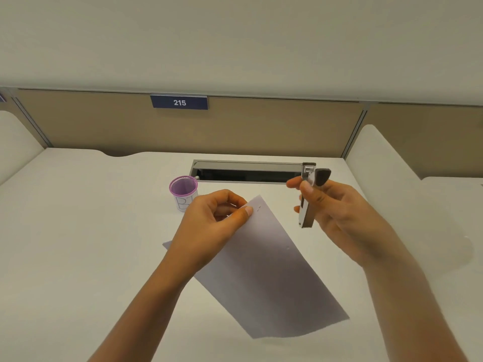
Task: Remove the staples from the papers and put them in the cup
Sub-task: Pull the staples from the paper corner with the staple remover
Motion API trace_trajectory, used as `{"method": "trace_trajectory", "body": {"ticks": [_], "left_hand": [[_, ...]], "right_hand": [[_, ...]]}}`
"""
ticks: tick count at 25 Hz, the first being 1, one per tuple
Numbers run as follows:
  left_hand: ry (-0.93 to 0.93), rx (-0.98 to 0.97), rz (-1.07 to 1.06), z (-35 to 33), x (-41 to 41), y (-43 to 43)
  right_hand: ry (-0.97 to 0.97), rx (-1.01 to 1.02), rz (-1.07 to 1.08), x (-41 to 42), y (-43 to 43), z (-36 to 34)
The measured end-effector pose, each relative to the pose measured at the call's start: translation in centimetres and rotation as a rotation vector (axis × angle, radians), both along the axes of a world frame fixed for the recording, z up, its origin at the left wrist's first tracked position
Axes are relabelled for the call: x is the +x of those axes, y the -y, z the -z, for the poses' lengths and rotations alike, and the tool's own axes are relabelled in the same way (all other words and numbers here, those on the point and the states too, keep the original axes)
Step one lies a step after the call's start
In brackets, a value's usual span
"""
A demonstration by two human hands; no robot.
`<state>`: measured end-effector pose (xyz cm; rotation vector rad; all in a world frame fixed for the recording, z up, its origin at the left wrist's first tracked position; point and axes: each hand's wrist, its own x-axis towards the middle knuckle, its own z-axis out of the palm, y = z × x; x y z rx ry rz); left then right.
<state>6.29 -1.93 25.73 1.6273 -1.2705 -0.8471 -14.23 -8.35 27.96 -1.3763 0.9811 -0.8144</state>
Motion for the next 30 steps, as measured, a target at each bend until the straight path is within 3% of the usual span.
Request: {"method": "trace_trajectory", "body": {"ticks": [4, 12, 23, 30], "left_hand": [[-0.036, -0.003, -0.03, 0.1, -0.2, -0.3], [-0.059, -0.036, -0.032, 0.0, -0.6, -0.5], [-0.038, -0.022, -0.005, 0.0, -0.6, -0.6], [-0.084, -0.012, 0.005, -0.1, -0.8, -0.6]], "right_hand": [[0.202, -0.004, 0.076, -0.3, -0.2, 0.0], [0.208, 0.042, 0.245, 0.8, -1.3, 2.6], [0.351, 0.225, 0.161, 0.7, -1.0, 4.3], [0.013, 0.032, 0.327, 1.7, -2.3, 4.6]]}}
